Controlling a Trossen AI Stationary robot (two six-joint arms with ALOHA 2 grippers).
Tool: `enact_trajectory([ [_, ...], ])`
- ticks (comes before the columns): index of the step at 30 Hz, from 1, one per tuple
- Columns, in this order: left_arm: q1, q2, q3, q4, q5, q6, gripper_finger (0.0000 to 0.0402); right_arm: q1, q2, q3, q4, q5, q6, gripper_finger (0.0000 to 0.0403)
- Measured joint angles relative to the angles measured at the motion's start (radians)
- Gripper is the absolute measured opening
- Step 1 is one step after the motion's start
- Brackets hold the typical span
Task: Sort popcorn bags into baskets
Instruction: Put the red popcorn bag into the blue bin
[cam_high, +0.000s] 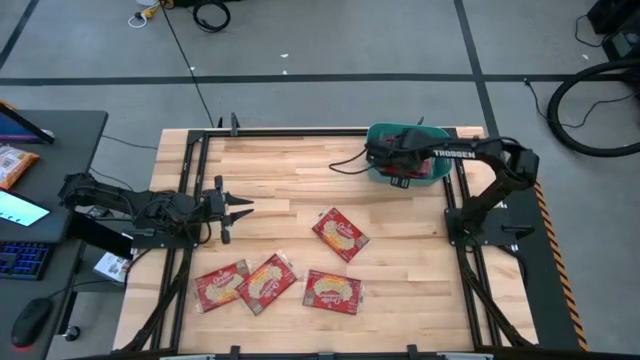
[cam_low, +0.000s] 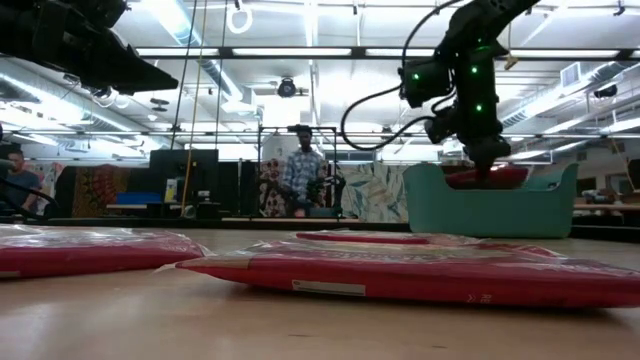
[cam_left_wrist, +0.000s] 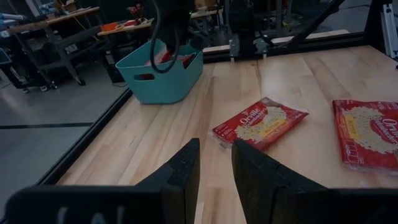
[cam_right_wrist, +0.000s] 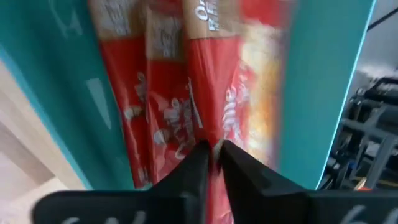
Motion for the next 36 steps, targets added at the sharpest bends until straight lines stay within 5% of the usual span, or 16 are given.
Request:
enact_trajectory([
  [8, 0.000, 0.000, 0.000, -0.002, 0.000, 0.015, 0.0098, 0.012, 0.000, 0.017, -0.094, -0.025, 0.132, 0.0138],
  [17, 0.000, 0.000, 0.000, -0.002, 0.000, 0.014, 0.0098, 0.233, -0.002, 0.164, -0.221, -0.037, 0.436, 0.0151],
  [28, 0.000, 0.000, 0.000, -0.002, 0.000, -0.006, 0.0098, 0.481, 0.036, 0.177, 0.124, -0.033, 0.509, 0.0151],
  [36, 0.000, 0.000, 0.000, -0.003, 0.000, -0.004, 0.0098, 0.580, 0.262, 0.230, 0.289, -0.126, 0.581, 0.0151],
])
